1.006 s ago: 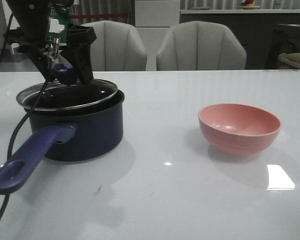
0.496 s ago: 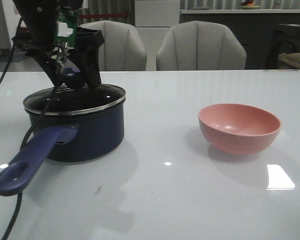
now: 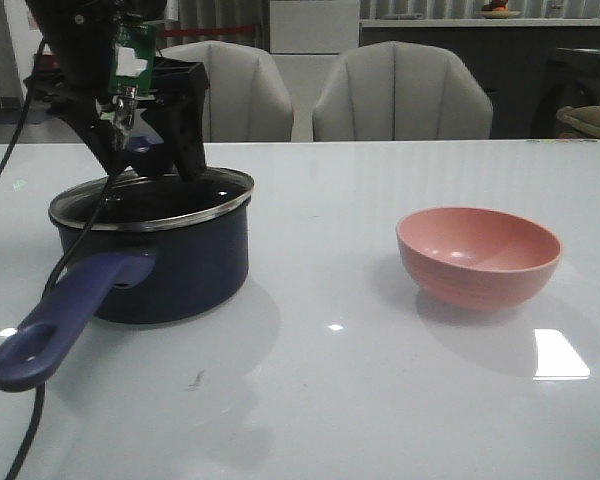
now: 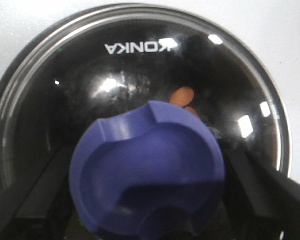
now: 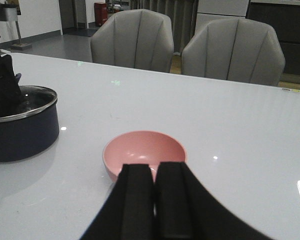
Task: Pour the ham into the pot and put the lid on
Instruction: 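Lower the lid onto the saucepan rim with the left gripper, then release the lid knob and raise the left gripper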
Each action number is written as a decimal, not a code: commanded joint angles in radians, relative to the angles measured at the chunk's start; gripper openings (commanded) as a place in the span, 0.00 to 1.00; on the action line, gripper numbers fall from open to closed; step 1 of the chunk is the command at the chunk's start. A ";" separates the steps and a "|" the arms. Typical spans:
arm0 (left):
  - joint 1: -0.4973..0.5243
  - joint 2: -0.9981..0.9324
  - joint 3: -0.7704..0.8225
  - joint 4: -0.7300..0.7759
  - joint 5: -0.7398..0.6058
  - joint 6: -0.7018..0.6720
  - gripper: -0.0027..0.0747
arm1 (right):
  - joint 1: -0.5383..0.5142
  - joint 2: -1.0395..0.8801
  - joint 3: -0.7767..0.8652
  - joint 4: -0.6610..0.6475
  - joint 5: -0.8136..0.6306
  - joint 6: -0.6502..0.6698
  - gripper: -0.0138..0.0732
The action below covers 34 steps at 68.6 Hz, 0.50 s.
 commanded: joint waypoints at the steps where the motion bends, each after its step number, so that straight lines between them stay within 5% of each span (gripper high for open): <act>1: -0.007 -0.044 -0.063 -0.025 -0.002 -0.014 0.78 | 0.001 0.012 -0.028 0.005 -0.084 -0.012 0.34; 34: -0.007 -0.056 -0.105 0.084 0.040 -0.014 0.77 | 0.001 0.012 -0.028 0.005 -0.084 -0.012 0.34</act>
